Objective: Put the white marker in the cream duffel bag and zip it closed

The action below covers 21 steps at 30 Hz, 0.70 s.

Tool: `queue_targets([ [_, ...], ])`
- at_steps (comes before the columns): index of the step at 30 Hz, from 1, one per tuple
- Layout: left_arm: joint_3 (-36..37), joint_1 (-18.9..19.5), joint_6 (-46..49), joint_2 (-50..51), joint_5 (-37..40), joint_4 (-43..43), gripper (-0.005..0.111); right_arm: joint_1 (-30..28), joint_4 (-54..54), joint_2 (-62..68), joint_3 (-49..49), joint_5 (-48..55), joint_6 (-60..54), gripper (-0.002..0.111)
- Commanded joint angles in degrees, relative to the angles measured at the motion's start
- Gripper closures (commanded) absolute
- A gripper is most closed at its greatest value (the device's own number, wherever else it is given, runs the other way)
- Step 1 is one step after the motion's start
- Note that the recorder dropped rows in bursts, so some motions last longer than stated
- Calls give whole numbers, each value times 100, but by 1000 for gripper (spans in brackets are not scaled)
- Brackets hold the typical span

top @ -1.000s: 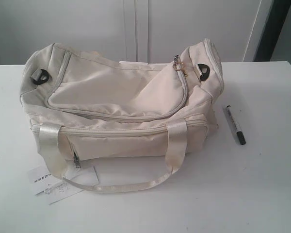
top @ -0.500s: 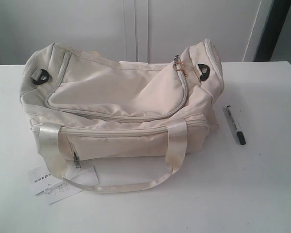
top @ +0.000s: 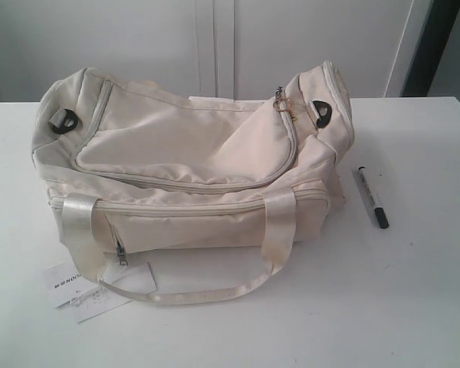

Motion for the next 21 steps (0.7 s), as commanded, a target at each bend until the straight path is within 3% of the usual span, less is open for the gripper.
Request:
queue_targets([
  [1,20,3,-77,-29,-159,-77,107,27,-132,1230,-870,-33,-267,108],
  [9,20,3,-90,-29,-157,-219,107,27,-1305,3843,-2580,68,-267,108],
  [13,20,3,-90,-29,-146,-1407,107,27,-1879,4911,-3618,1482,-267,108],
  [18,20,3,-90,-29,-136,-1733,107,27,-1991,5673,-4316,2803,-1022,108],
  [21,20,3,-90,-29,-113,-1734,107,27,-1498,6184,-4877,3766,-1794,108],
])
